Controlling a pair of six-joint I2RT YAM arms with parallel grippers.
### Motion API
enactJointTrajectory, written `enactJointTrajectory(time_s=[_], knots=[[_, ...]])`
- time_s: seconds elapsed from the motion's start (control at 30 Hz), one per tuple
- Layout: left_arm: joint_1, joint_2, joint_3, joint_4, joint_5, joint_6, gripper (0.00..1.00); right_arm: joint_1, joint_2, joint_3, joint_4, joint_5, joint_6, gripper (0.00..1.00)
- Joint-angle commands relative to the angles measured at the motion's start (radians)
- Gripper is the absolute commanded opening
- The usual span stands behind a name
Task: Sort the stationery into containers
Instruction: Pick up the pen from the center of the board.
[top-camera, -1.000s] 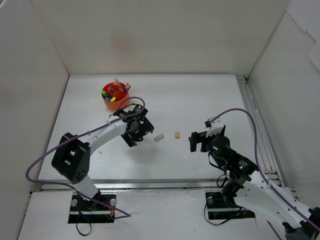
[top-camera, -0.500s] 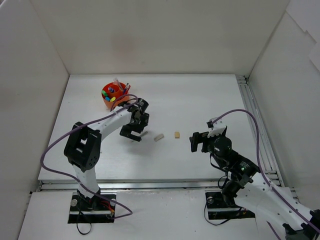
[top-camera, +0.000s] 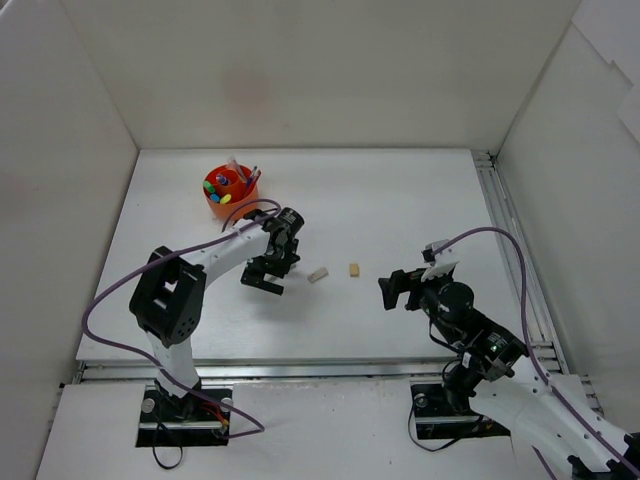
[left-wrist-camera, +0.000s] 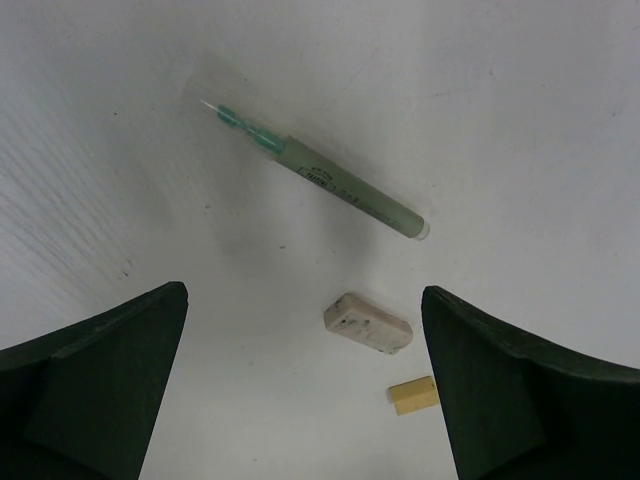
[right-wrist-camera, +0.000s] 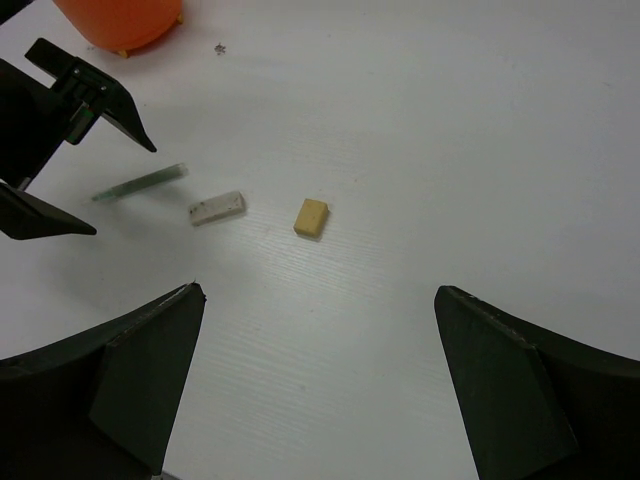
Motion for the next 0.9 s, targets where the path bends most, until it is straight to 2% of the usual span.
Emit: enactJointTrajectory(time_s=[0.0,0.17,0.37,0.53,0.7,0.87], knots=[[0.002,-0.042,0.028,-0.057,-0.019,-0.347,0.98,-0.003,-0.008,-0.001,0.061,-0.013,0.021,0.98],[-0.009,-0.029,0.048,-0.172,-0.042,-0.511,0.97,-0.001,-0.003,-0.004,0.068,-0.025,0.031,0.98],[-0.018,-0.007,0.013,-0.077,-0.025,-0.593,0.95,-0.003,-0.003,-0.006,0.069,-0.051,0.031,0.98],[-0.018,0.016,0.038,-0.082,-0.050,-0.652,0.95,0.001,-0.023,-0.016,0.069,-0.068,0.026,0.98],[0.028,0.031,0.056,-0.068,-0.068,-0.648,0.94,0.000,-0.022,-0.015,0.071,-0.068,0.020,0.98],[0.089,0.083,0.099,-0.049,-0.012,-0.515,0.96,-0.003,-0.011,-0.015,0.072,-0.059,0.014,0.98]])
